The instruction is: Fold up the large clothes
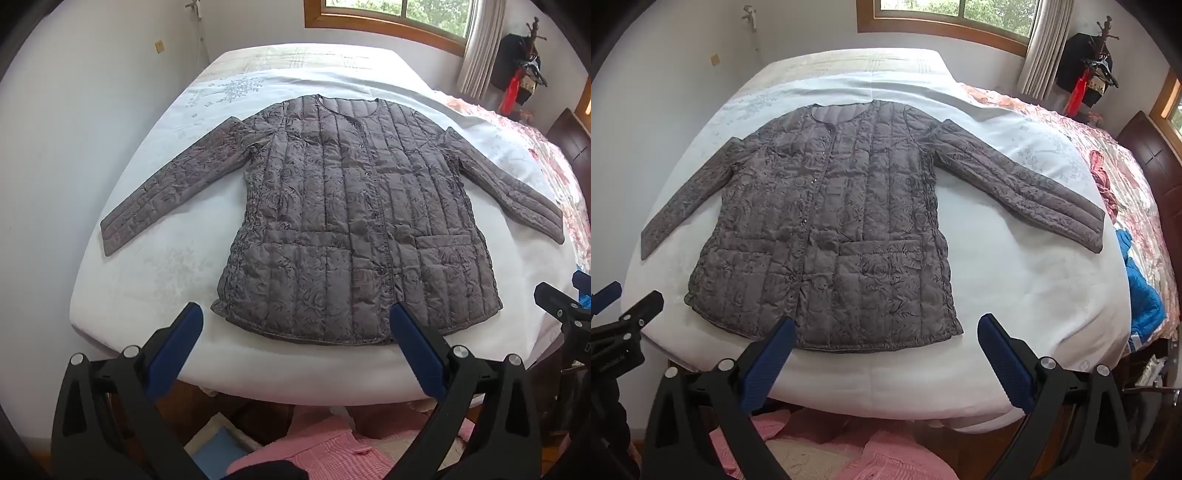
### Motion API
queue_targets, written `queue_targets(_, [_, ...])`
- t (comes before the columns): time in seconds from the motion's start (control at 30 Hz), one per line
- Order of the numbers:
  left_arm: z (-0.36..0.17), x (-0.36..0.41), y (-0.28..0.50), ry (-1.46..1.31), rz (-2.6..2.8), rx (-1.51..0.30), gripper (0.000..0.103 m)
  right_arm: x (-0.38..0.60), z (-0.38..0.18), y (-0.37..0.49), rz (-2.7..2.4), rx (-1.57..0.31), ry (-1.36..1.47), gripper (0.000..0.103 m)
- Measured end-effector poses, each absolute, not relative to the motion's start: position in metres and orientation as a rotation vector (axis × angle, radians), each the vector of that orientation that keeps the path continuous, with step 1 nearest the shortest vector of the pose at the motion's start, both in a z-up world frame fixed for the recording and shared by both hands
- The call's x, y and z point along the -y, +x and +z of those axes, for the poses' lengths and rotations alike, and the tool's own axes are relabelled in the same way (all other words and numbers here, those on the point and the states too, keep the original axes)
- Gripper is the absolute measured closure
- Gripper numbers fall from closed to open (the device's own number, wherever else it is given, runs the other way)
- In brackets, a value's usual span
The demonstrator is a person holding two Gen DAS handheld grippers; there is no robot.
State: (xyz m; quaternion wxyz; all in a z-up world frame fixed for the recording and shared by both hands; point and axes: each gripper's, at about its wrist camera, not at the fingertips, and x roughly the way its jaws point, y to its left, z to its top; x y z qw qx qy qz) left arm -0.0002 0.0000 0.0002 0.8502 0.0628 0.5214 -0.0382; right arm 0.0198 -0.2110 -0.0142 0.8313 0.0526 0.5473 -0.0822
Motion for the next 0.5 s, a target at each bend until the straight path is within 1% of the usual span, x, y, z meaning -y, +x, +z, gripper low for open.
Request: queue_targets(0.5, [0.0013,-0.0012,0.0021,0.130,-0.084,-1.100,0.003,0.2117,-0.0142,0.0225,-0.175,-1.166,0.109,0.004])
